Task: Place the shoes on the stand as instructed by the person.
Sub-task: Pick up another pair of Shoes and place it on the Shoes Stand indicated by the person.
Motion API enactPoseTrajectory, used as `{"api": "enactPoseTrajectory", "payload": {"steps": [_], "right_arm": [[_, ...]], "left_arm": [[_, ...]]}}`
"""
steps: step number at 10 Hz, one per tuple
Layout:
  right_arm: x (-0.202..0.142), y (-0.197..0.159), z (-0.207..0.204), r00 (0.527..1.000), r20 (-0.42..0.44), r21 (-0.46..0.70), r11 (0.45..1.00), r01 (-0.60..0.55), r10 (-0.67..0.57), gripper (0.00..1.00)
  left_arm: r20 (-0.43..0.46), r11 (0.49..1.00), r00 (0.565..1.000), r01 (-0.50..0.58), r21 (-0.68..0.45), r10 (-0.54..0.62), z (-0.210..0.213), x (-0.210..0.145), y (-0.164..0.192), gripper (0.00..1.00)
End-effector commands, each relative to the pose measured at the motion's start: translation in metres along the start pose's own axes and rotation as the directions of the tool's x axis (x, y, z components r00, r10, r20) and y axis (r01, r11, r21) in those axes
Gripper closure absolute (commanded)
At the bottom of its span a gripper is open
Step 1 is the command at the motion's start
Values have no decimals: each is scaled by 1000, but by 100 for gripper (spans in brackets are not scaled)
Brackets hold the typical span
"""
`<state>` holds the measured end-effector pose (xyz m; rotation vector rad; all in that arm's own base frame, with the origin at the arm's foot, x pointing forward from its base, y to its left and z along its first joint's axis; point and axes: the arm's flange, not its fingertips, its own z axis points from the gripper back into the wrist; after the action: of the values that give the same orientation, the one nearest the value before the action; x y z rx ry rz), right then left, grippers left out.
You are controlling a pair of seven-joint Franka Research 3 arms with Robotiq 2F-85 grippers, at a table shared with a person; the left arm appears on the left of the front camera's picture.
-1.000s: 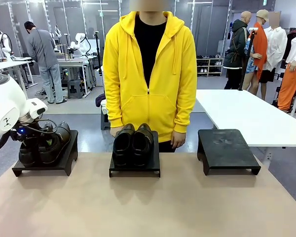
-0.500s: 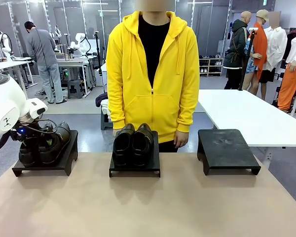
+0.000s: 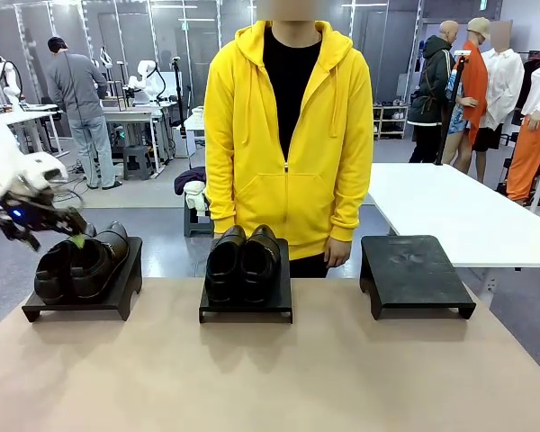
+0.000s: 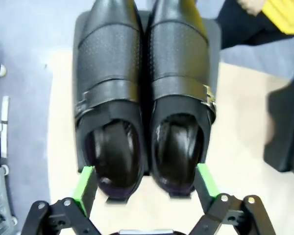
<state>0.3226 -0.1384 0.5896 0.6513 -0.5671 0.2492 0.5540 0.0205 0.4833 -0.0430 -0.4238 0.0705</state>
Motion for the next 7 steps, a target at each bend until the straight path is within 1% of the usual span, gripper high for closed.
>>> {"api": "enactPoseTrajectory", "payload": {"steps": [1,2,3,4,5,6,7], "right_arm": [[0,-1,0,1000,9,12,1000,-18,18,0],[0,-1,0,1000,9,12,1000,-18,18,0],[0,-1,0,1000,9,12,1000,-18,18,0],[0,-1,0,1000,9,12,1000,-18,18,0],[0,-1,0,1000,9,12,1000,-18,18,0],[0,-1,0,1000,9,12,1000,-18,18,0],[0,-1,0,1000,9,12,1000,-18,18,0]], "left_arm": [[-38,998,999,-5,-61,3,66,-5,38,0],[-67,989,998,-22,-143,12,91,-17,52,0],[-88,968,996,-24,-251,2,114,-36,71,0],[-86,941,996,-32,-336,3,132,-56,90,0],[-83,904,996,-45,-425,11,146,-78,110,0],[-74,852,996,-78,-517,46,156,-100,135,0],[-67,786,995,-102,-610,78,161,-129,166,0]]}}
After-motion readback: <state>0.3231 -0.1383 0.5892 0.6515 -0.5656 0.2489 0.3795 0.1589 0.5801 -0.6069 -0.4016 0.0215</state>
